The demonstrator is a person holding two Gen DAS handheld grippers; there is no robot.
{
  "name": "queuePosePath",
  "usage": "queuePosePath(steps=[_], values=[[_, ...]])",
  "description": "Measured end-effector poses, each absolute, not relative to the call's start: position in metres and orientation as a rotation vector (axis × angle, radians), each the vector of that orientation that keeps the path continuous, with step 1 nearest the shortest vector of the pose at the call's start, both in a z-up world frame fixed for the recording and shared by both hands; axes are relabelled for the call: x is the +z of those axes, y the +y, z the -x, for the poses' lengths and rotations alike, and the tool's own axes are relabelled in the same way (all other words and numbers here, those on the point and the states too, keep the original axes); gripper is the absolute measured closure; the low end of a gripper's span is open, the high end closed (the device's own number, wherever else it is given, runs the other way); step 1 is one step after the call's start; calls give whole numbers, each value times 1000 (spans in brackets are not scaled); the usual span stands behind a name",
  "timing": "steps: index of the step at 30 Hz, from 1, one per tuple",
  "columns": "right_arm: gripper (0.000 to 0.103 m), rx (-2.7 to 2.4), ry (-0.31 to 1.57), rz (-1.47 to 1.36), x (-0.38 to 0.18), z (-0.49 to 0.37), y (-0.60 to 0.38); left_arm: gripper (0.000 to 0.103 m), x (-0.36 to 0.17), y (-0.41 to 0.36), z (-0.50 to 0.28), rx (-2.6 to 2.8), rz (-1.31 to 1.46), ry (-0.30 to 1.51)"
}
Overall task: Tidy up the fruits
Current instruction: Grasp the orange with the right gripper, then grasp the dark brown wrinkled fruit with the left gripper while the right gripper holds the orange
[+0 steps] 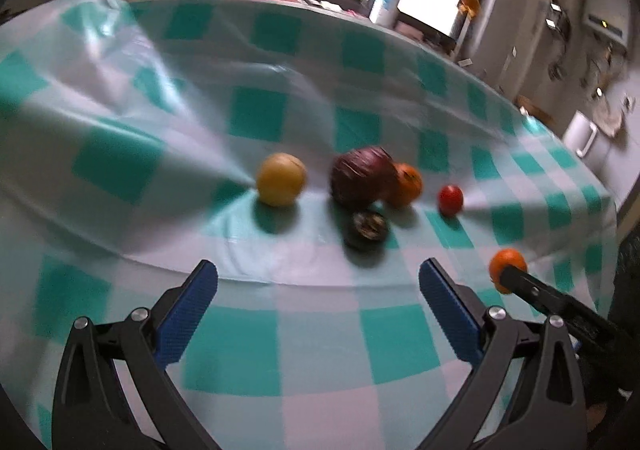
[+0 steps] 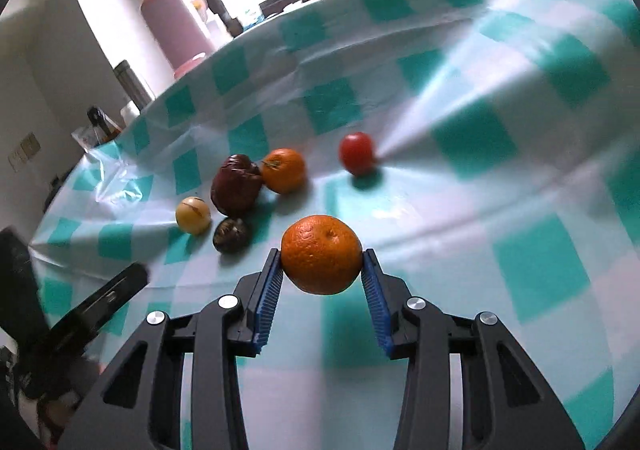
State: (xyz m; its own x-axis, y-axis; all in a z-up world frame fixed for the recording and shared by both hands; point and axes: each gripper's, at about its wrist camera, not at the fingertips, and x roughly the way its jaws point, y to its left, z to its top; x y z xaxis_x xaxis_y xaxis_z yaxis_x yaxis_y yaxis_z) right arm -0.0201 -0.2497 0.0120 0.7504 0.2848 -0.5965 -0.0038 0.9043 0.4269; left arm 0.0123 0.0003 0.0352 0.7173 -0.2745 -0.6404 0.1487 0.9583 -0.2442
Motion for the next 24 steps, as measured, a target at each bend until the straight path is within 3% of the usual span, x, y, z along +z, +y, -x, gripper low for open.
queuePosePath(steps=[3, 13, 14, 16, 18, 20, 24], values=[[62, 201, 642, -531, 11, 30, -270, 2, 28, -21, -24, -253, 125, 784], [62, 241, 628, -524, 12, 30, -266, 2, 18, -74, -71, -150, 15, 859], [62, 241, 630, -523, 12, 29, -265, 5, 16, -77, -78, -133, 10, 868], [62, 242, 631, -523, 11, 29, -265, 24, 11, -81, -89, -112, 4, 904], [62, 248, 633, -524, 11, 30, -265, 53, 6, -85, -91, -109, -25, 916], [62, 250, 633, -523, 11, 30, -265, 61, 5, -87, -87, -137, -36, 910], [62, 247, 629, -525, 11, 31, -265, 61, 4, -70, -74, -181, 30, 883]])
